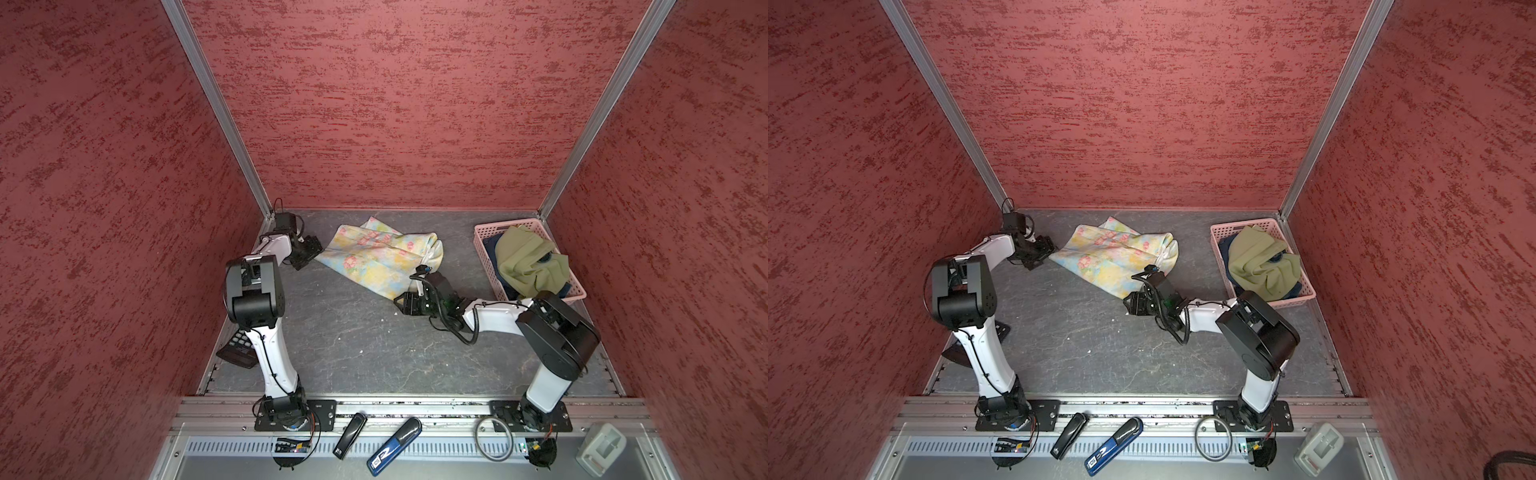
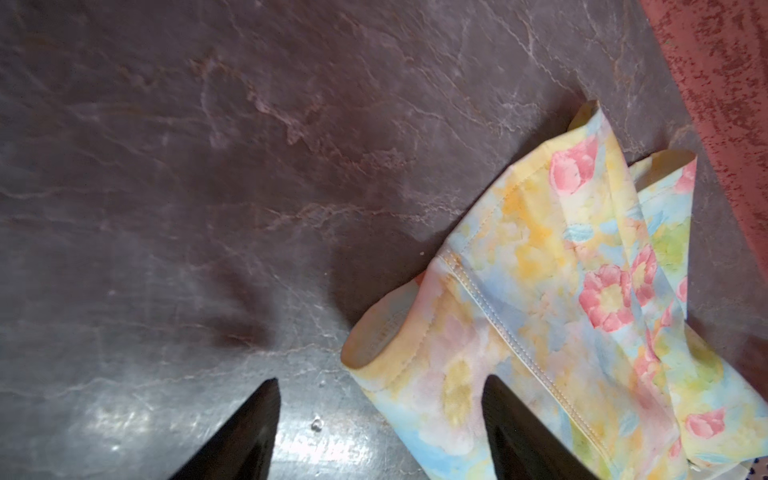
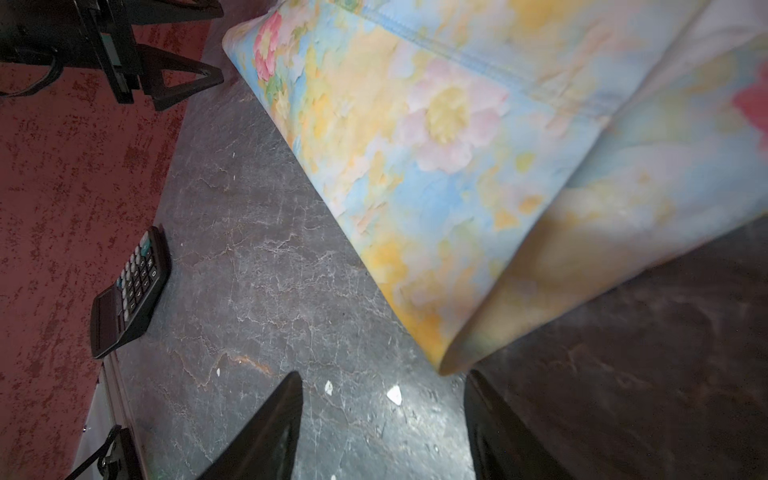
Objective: Fold and stack skirts
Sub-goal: Flatten out the skirt at the center of the table.
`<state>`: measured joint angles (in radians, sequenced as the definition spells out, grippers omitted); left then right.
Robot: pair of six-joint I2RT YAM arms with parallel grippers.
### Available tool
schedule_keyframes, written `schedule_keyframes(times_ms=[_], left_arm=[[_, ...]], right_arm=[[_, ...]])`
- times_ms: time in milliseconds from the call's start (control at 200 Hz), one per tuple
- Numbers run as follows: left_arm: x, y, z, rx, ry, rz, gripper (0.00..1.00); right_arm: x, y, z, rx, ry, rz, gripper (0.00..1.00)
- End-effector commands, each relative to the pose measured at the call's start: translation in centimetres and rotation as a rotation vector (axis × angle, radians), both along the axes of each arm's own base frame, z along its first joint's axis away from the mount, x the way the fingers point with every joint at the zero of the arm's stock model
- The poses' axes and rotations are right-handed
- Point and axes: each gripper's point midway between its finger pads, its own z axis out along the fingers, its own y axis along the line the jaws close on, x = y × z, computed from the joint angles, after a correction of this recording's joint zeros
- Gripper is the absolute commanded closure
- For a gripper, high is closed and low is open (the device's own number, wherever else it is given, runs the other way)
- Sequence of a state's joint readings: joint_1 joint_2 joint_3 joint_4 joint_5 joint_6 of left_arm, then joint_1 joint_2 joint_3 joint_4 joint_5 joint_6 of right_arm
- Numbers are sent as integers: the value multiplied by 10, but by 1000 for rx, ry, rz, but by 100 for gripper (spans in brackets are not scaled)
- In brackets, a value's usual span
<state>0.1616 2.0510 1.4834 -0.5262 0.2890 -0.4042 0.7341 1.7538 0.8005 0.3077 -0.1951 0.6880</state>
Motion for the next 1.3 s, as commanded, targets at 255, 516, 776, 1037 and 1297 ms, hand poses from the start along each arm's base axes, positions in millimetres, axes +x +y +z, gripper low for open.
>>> schedule_keyframes(times_ms=[255,516,776,1037,1297], left_arm=[[13,-18,-9,-54,-35,-46,55],[23,-29,-9,-60,-61,-82,93],[27,-31,5,-59,-96,-85,100],[33,-31,54,-54,-173,-87,100],[32,-32,176,-28,-354,-100,100]], right_arm=[[9,3,-10,29,-12,-38,38],[29,16,-6,82,-120,-38,40],[38,20,6,77,-204,-22,90],[46,4,67,60,-272,-41,100],[70,-47,204,76,-358,-80,100]])
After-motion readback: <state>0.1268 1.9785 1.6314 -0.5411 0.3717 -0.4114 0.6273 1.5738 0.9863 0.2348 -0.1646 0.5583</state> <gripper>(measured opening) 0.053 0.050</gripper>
